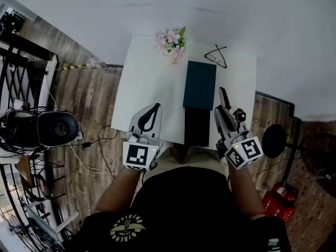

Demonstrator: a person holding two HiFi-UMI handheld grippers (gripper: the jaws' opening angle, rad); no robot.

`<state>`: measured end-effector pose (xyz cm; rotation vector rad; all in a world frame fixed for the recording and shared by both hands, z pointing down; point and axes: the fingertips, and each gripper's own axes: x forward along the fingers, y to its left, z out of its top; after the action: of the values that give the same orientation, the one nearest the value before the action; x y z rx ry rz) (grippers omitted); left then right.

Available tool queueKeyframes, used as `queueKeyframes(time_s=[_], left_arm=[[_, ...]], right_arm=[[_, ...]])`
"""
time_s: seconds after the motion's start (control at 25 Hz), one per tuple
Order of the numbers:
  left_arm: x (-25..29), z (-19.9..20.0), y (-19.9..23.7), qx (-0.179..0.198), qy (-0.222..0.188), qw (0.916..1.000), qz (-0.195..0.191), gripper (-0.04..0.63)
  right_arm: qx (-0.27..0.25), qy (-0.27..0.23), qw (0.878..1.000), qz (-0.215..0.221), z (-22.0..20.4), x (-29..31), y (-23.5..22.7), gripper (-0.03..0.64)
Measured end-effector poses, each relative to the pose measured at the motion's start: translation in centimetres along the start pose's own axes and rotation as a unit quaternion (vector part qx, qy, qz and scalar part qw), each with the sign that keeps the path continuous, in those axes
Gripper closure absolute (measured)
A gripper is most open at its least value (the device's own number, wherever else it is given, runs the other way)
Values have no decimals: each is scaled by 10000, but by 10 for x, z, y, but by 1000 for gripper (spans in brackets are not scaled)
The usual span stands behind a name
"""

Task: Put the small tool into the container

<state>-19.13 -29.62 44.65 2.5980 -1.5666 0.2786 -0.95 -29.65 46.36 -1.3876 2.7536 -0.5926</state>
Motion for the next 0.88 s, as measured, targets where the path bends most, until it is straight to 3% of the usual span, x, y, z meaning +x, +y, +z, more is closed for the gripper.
queueKeyframes(time_s=[0.52, 0.88], left_arm=[[-3, -19, -3, -78, -34, 9957, -917, 589], [-14, -38, 2, -107, 17, 9944, -1050, 589]], right_arm=[[100, 26, 9971, -748, -35, -19, 28, 575], [324, 198, 9949, -934, -75, -20, 38, 575]])
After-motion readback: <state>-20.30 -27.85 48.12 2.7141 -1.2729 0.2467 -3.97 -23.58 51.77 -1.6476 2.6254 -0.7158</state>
